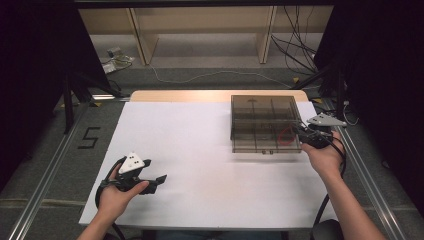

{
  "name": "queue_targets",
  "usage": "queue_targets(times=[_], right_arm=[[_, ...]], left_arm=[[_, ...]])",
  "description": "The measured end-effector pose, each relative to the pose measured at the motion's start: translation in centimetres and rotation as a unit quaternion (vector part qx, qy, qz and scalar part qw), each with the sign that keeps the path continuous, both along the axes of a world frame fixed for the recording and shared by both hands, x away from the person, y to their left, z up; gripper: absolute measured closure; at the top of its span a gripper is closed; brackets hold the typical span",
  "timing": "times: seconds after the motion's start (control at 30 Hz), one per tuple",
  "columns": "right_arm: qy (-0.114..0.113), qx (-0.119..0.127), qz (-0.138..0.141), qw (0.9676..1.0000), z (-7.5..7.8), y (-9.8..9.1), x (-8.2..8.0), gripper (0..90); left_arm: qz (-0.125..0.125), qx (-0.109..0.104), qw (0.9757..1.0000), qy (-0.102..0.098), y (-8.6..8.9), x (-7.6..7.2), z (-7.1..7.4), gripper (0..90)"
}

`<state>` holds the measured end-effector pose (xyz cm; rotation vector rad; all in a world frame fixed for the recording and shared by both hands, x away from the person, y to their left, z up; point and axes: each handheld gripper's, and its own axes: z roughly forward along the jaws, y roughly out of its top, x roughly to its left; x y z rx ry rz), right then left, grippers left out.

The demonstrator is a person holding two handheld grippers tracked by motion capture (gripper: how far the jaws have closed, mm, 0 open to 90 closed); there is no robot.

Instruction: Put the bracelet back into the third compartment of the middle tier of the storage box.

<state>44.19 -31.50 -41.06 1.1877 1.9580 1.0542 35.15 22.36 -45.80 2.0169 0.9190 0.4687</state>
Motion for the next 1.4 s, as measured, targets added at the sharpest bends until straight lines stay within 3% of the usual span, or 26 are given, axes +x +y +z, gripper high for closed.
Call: queue_targets(times=[0.63, 1.13, 1.4], right_arm=[[0.004, -0.008, -0.002, 1.0000, -0.1, -0.1, 0.0, 88.6], [0.013, -0.061, -0.013, 0.9980, -0.8, 0.1, 0.3, 88.5], [0.034, -0.061, -0.013, 0.9974, -1.6, -0.1, 0.6, 88.4]], left_arm=[[0.000, 0.000, 1.0000, -0.001, 0.0, 0.0, 0.0, 19.0], [0.000, 0.000, 1.0000, 0.000, 0.0, 0.0, 0.0, 19.0], [0.000, 0.000, 1.0000, -0.001, 0.0, 0.0, 0.0, 19.0]])
